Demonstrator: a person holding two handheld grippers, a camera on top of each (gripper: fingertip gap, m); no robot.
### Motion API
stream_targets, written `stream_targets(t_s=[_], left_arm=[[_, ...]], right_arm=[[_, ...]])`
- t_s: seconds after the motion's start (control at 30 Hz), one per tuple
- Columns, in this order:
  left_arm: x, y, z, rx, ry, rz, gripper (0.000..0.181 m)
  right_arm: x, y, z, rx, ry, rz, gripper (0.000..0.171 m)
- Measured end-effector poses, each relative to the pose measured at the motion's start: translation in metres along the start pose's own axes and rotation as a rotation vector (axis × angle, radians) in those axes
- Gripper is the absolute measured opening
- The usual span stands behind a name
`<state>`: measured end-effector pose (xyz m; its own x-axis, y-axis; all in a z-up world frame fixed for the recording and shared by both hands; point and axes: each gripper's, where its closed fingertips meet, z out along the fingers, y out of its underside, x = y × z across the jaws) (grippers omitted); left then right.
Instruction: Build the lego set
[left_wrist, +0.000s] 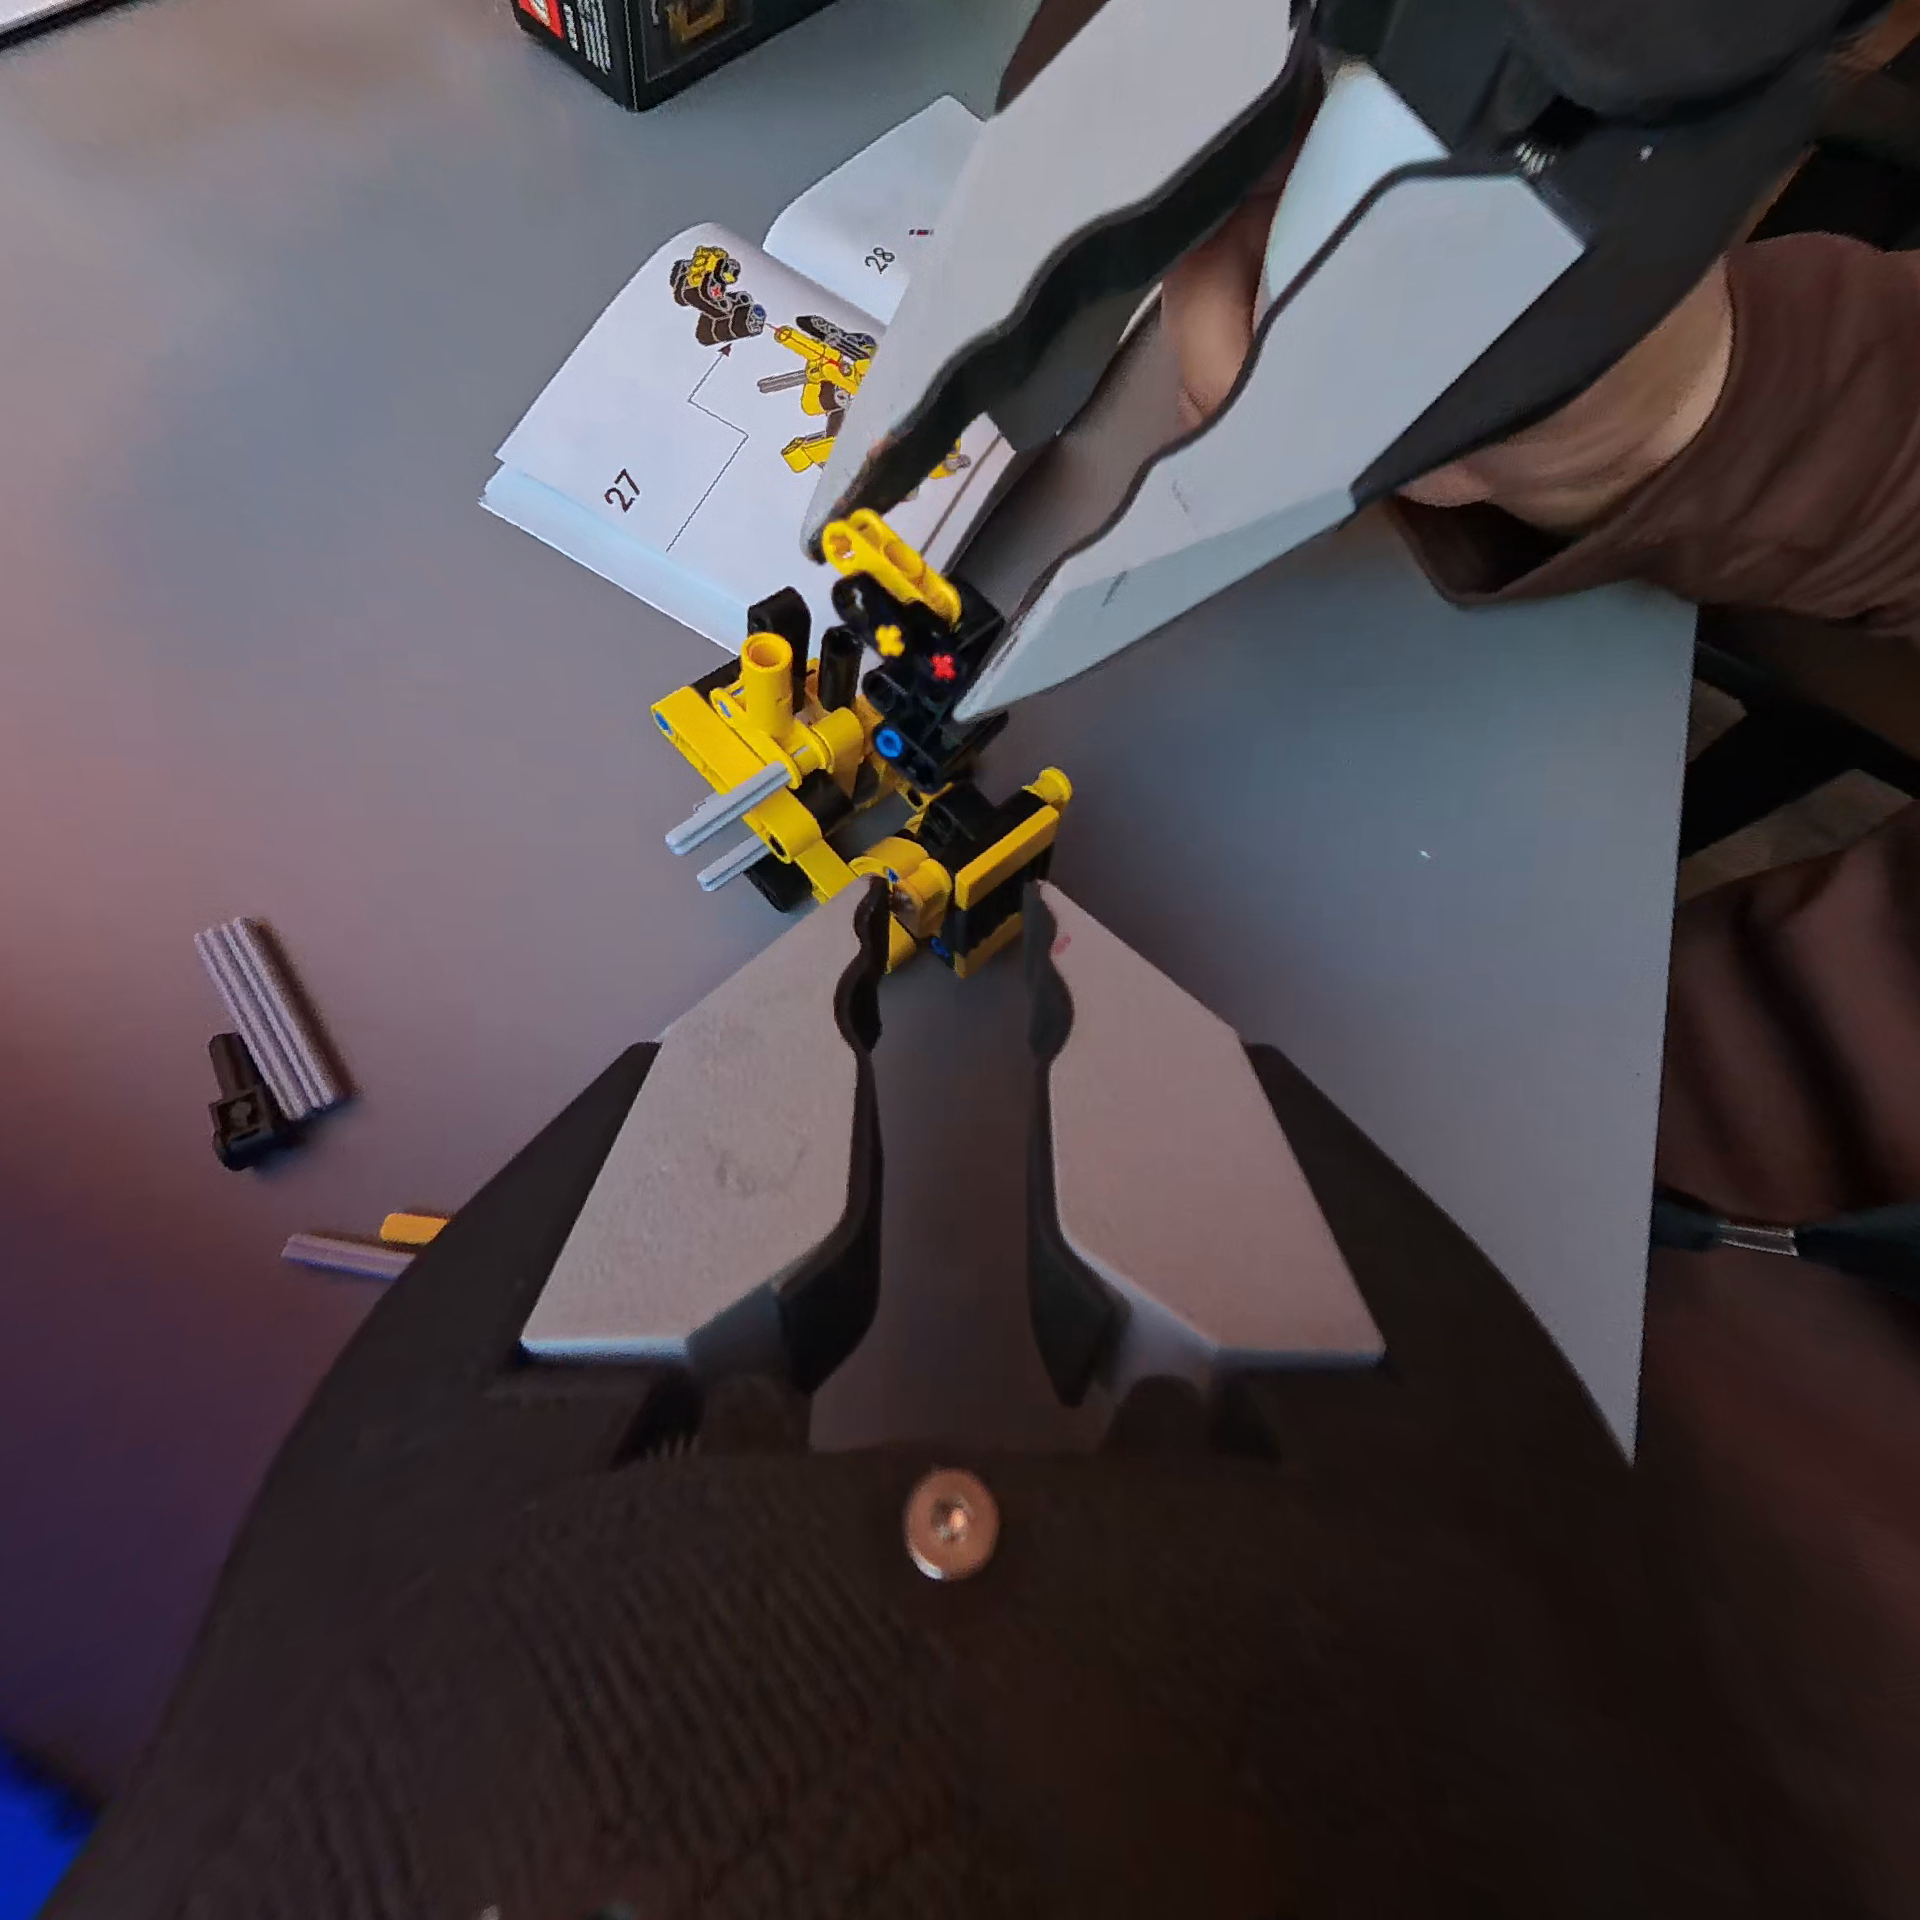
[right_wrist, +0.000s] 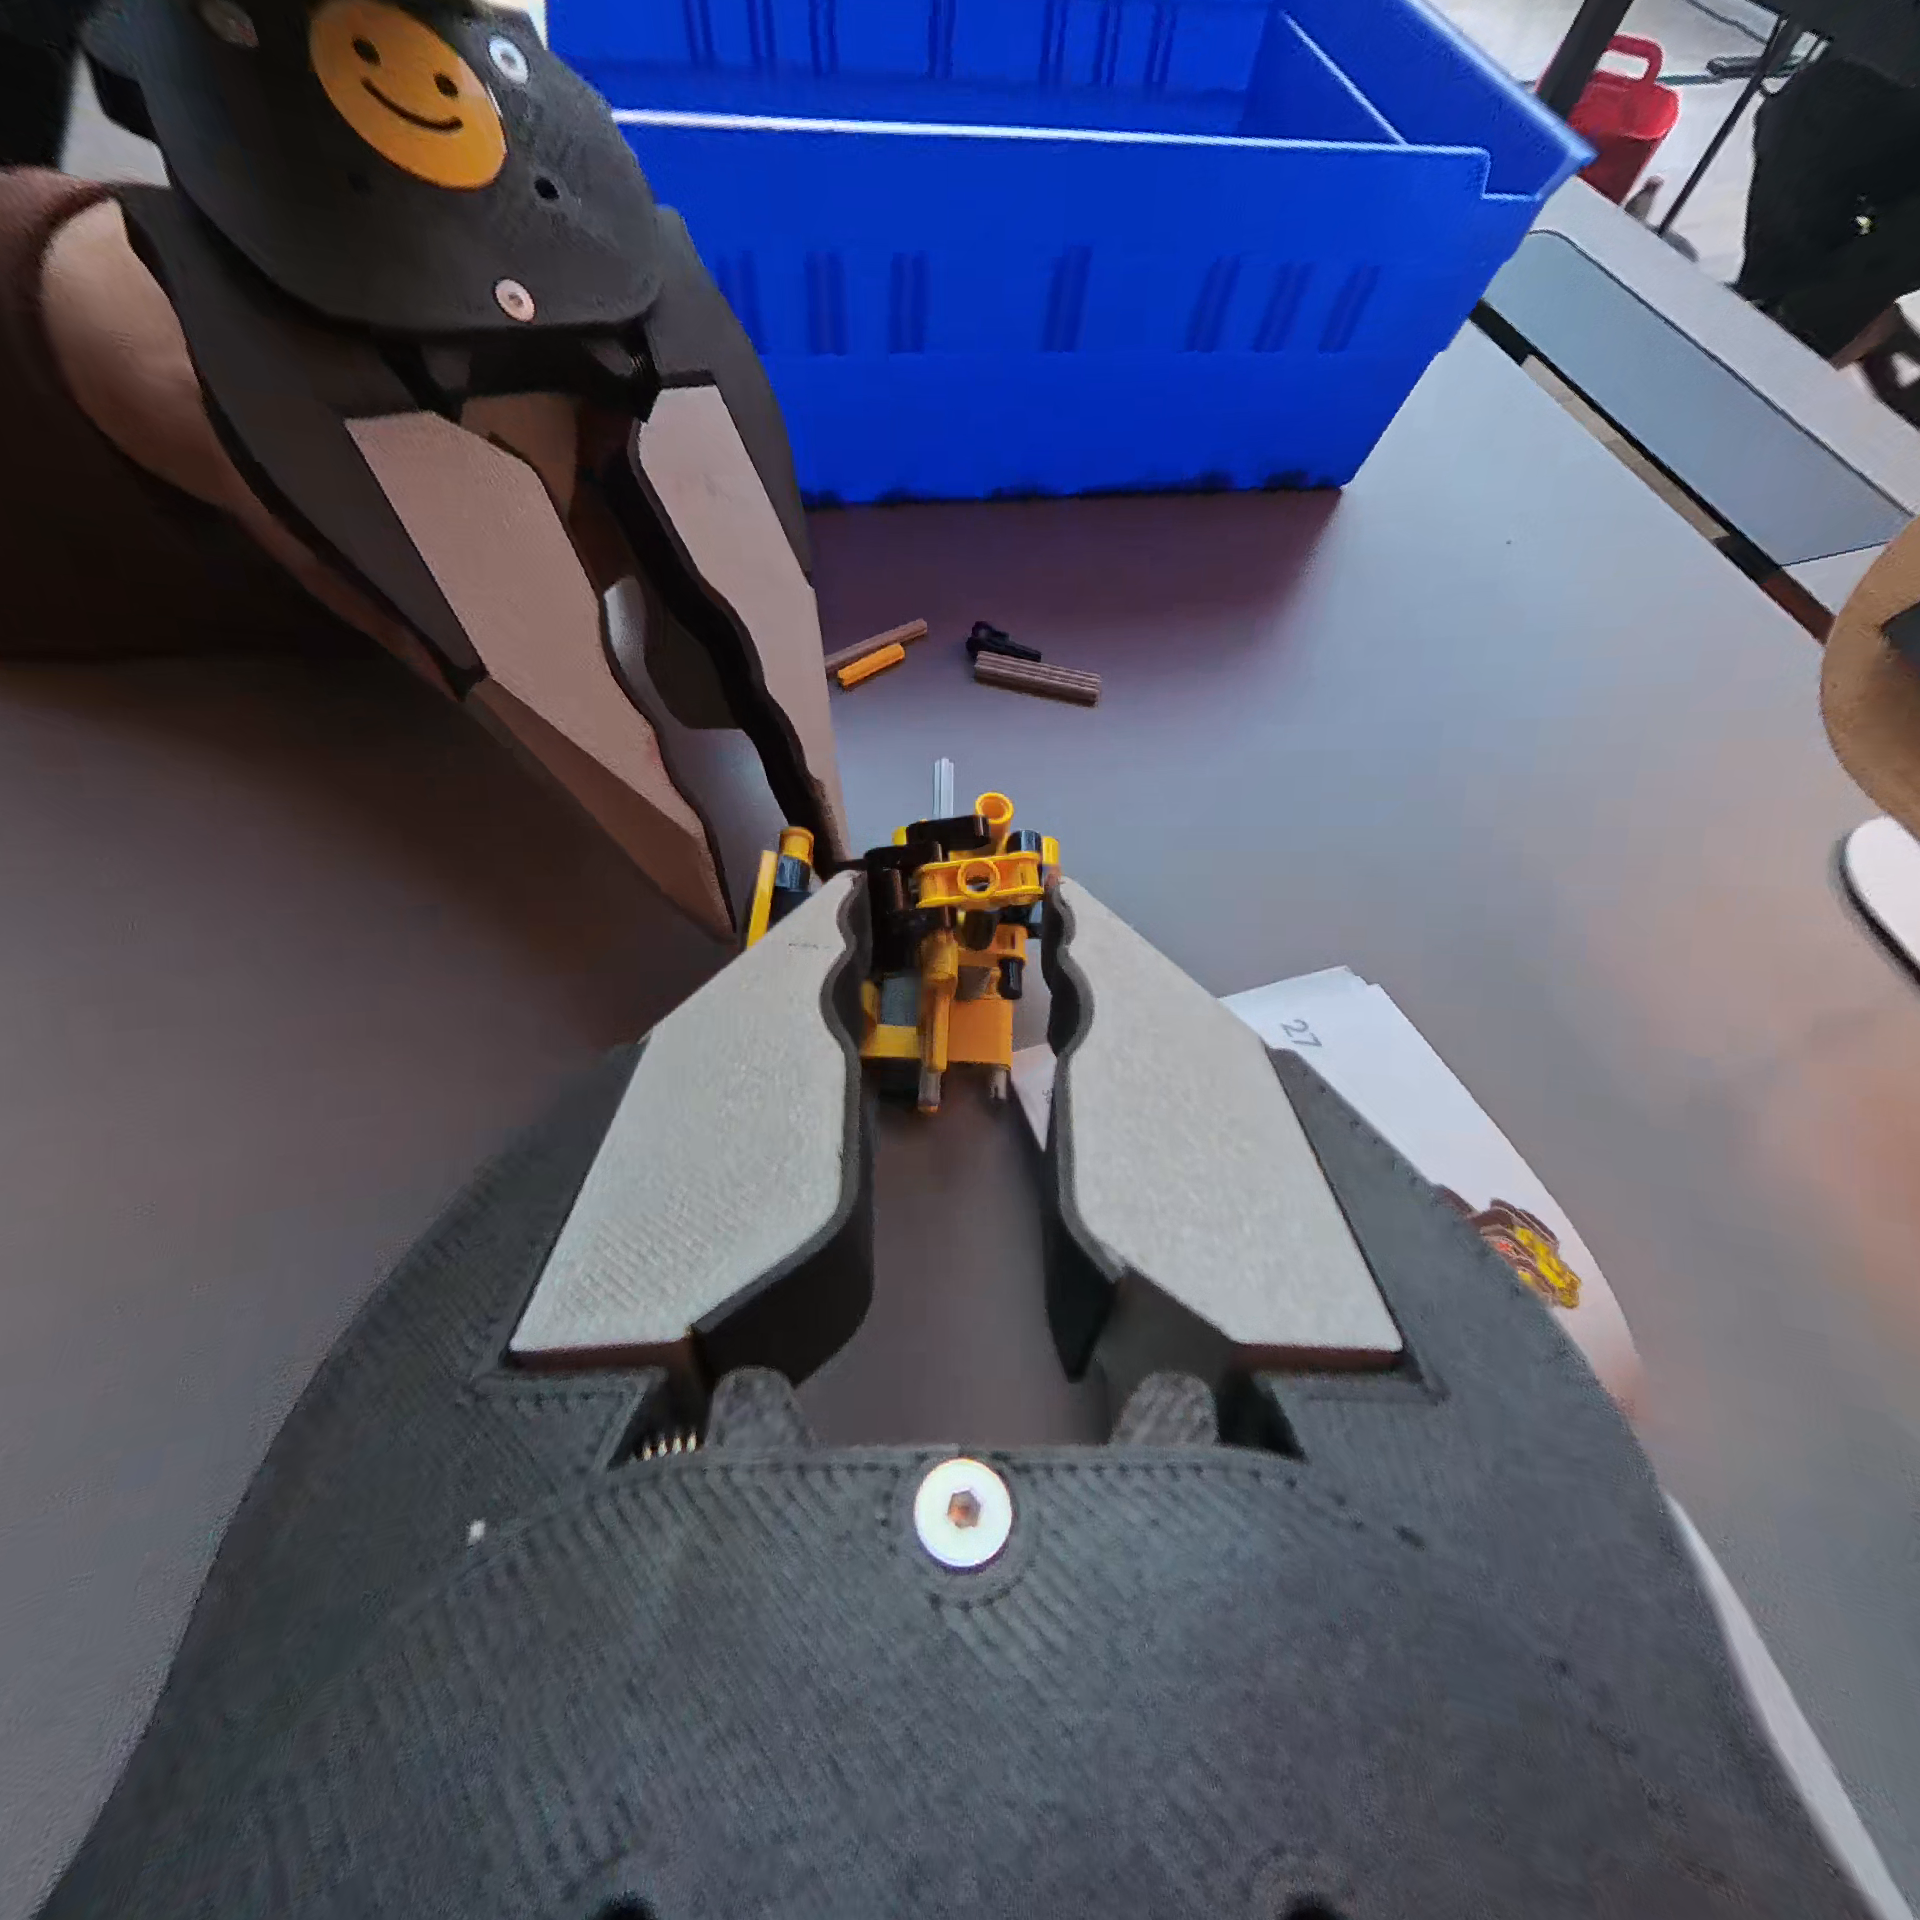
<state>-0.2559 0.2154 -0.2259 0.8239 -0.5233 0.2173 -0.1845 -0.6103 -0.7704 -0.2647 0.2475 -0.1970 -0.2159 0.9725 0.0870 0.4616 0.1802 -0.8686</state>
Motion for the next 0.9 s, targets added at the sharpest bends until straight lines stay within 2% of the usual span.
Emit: stream_targets(t_s=[0.03,0.3,0.63,0.9], left_arm=[[0.0003,-0.0002,0.0001,0.001,0.001,0.0,0.022],[0.0026,-0.0011,0.0007,0.006,0.01,0.001,0.021],[0.0066,-0.0039,-0.0006,0.023,0.042,-0.012,0.022],[0.0068,-0.0094,-0.0054,0.058,0.059,-0.033,0.023]], right_arm=[[-0.0001,0.001,0.001,-0.014,0.02,-0.027,0.029],[-0.0041,0.0019,0.0062,-0.071,0.103,-0.174,0.03],[-0.0015,0.003,0.0038,-0.051,0.085,-0.142,0.03],[-0.0063,0.0034,0.0005,0.01,0.038,-0.204,0.03]])
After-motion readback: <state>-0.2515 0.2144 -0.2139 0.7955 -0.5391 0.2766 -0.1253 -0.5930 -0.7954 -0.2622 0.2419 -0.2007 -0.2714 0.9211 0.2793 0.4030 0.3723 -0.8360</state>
